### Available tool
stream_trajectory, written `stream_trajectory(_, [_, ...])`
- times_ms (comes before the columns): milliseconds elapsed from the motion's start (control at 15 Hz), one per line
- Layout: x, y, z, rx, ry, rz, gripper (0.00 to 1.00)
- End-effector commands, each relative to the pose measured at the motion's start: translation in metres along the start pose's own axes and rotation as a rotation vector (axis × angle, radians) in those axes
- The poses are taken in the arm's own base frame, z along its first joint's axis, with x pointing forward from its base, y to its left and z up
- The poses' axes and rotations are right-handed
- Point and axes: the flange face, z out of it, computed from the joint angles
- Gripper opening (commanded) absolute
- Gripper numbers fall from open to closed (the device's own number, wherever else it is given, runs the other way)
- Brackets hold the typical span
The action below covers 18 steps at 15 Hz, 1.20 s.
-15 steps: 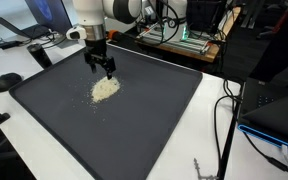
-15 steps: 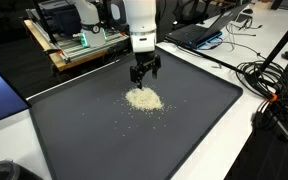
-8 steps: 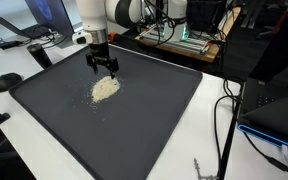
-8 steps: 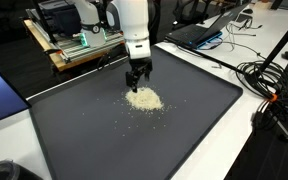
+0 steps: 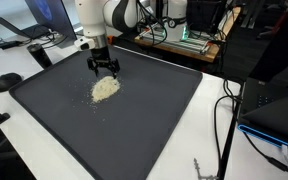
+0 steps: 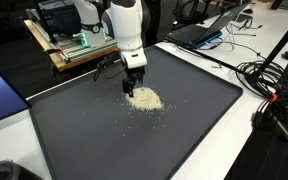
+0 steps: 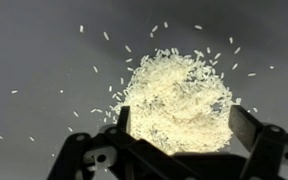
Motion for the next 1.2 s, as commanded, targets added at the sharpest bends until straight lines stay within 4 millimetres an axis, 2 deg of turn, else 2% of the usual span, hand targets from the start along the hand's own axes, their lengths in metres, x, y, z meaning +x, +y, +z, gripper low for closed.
stream_trajectory(0, [-0.003, 0.004, 0.011, 0.003, -0.015, -0.064, 1.00])
stream_trajectory(333, [-0.006, 0.006, 0.025, 0.021, -0.031, -0.113, 1.00])
stream_trajectory(867, [-0.009, 0.019, 0.030, 0.028, -0.069, -0.172, 0.99])
stream_trajectory(933, [-0.009, 0.020, 0.031, 0.030, -0.068, -0.179, 0.93])
stream_trajectory(1000, [-0.009, 0.021, 0.031, 0.031, -0.070, -0.187, 0.77])
stream_trajectory(1133, [-0.007, 0.022, 0.030, 0.030, -0.067, -0.204, 0.65])
